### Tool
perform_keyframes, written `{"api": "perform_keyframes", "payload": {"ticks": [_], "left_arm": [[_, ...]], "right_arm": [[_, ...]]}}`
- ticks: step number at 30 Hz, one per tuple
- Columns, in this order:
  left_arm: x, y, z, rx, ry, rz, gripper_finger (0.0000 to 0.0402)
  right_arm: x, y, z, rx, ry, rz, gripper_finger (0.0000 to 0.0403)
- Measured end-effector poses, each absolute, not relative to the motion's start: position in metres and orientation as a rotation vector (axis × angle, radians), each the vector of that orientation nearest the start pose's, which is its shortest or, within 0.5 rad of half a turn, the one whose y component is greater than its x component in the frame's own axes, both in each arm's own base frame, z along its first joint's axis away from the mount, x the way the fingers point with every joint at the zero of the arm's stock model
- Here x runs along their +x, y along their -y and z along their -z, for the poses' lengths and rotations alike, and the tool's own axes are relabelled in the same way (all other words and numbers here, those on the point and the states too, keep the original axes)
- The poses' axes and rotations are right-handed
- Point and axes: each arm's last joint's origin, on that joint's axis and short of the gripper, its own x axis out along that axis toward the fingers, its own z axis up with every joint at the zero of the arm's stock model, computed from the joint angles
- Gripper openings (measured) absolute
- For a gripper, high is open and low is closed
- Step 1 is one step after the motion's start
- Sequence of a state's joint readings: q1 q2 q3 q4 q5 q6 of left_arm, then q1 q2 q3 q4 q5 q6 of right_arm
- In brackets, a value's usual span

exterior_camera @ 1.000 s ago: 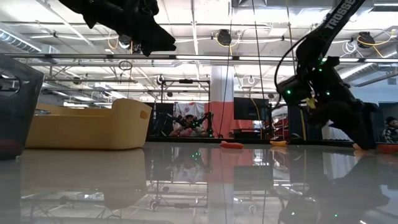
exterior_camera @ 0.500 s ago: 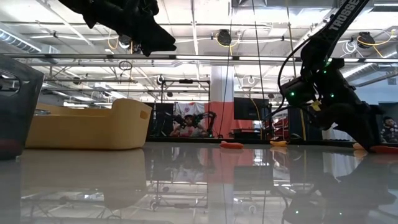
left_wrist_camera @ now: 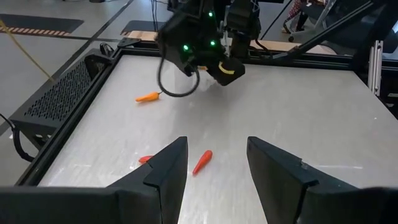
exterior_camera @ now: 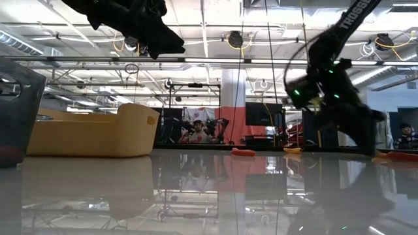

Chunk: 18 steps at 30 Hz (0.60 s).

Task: Sort produce into baskets
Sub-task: Put the red chili pepper into the gray bin

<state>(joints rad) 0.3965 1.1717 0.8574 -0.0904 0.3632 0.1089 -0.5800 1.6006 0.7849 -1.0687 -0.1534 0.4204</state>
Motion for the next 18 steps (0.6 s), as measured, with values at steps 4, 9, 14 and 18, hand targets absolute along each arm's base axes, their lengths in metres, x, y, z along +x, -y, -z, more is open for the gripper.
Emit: {"api": "perform_keyframes", "payload": {"ticks": [4, 9, 14, 18], "left_arm": [[0.240, -0.089, -0.291, -0.043, -0.376, -0.013, 0.0173], [0.240, -0.089, -0.291, -0.070, -0.377, -0.019, 0.0173], [0.240, -0.089, -0.290, -0.096, -0.384, -0.020, 0.0173], [0.241, -0.088, -0.290, -0.094, -0.382, -0.015, 0.0173]], "right_arm": [[0.191, 0.120, -0.153, 0.951, -1.660, 0.660, 0.0086], [0.195, 0.122, -0.160, 0.921, -1.660, 0.620, 0.0114], [0.190, 0.116, -0.163, 0.917, -1.742, 0.598, 0.0155], [0.189, 0.110, -0.164, 0.897, -1.799, 0.569, 0.0181]]}}
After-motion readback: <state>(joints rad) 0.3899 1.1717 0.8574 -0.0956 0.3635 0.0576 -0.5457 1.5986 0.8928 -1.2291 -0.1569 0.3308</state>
